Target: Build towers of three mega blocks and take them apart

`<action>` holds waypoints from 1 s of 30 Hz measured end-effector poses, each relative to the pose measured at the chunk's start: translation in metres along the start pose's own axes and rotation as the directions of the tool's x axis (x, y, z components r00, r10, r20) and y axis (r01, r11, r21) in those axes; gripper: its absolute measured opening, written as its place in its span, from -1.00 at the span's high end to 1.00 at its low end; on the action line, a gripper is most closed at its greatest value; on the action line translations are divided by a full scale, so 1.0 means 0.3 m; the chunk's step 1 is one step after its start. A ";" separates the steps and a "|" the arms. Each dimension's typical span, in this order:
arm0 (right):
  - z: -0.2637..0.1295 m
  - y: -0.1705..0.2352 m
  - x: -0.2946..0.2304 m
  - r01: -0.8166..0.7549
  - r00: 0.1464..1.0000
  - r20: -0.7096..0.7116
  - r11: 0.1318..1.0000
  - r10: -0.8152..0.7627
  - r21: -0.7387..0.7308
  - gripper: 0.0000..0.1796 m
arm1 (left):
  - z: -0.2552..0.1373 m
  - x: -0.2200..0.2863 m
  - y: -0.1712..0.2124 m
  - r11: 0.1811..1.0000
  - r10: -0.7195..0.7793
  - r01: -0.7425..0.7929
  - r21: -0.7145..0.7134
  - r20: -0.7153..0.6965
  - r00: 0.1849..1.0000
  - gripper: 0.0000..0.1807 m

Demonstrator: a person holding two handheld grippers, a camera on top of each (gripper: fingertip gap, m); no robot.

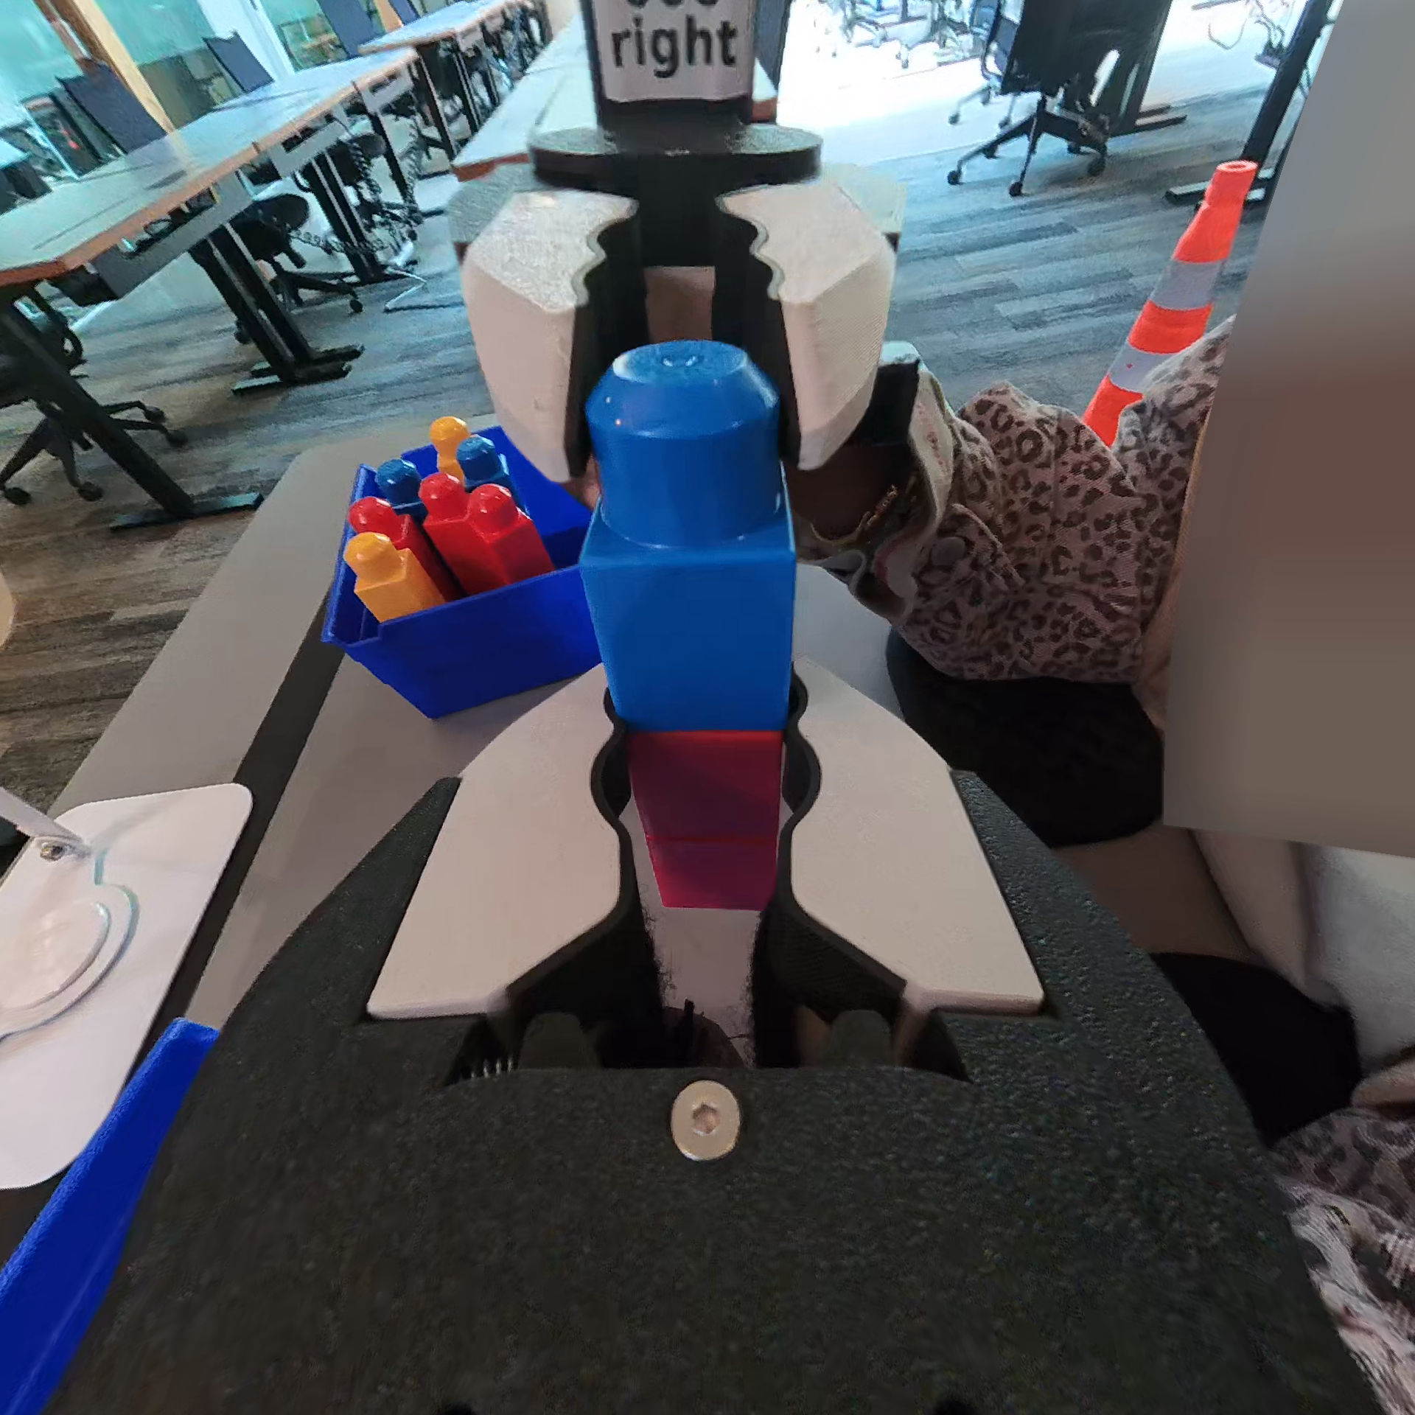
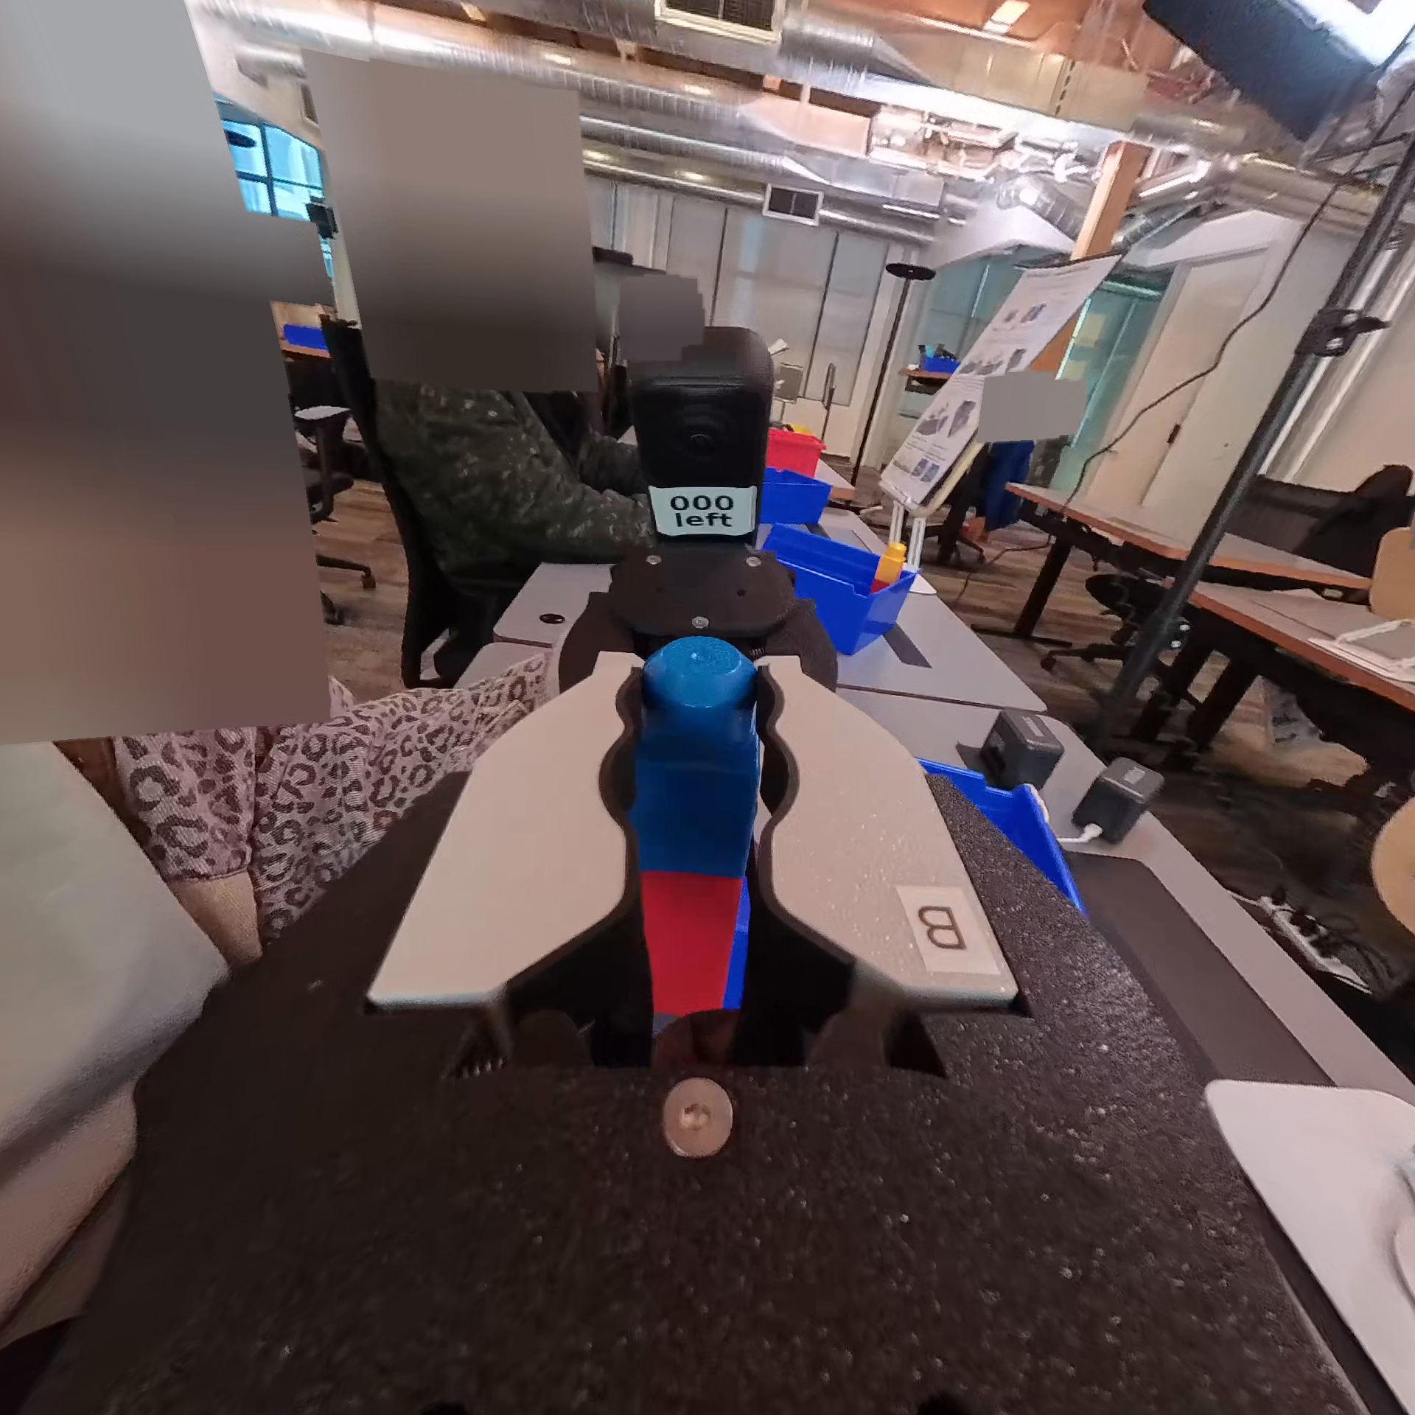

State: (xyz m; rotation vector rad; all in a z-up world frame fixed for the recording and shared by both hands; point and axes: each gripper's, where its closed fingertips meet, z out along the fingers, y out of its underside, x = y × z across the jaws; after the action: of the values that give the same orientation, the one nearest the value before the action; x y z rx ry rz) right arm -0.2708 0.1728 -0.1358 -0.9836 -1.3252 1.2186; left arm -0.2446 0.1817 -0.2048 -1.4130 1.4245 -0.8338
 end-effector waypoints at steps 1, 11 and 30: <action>-0.007 -0.008 0.008 0.003 1.000 -0.019 1.000 -0.002 0.008 0.69 | -0.004 -0.009 -0.011 1.000 0.000 0.000 0.020 0.019 1.000 0.57; -0.361 -0.099 0.187 0.023 0.886 -0.464 0.999 -0.010 0.024 0.70 | -0.265 -0.259 -0.119 0.924 -0.277 0.105 0.367 0.457 0.845 -0.10; -1.177 0.372 0.418 -0.367 0.216 -0.974 0.930 0.074 -0.011 0.70 | -0.609 -0.376 -0.102 0.835 -0.433 -0.082 0.544 0.742 0.512 -0.22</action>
State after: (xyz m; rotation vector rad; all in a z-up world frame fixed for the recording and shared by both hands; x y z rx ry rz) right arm 0.0545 0.3602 -0.2452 -1.7677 -0.2577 0.3436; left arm -0.4148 0.2635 -0.0982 -1.2468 0.2238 -0.4478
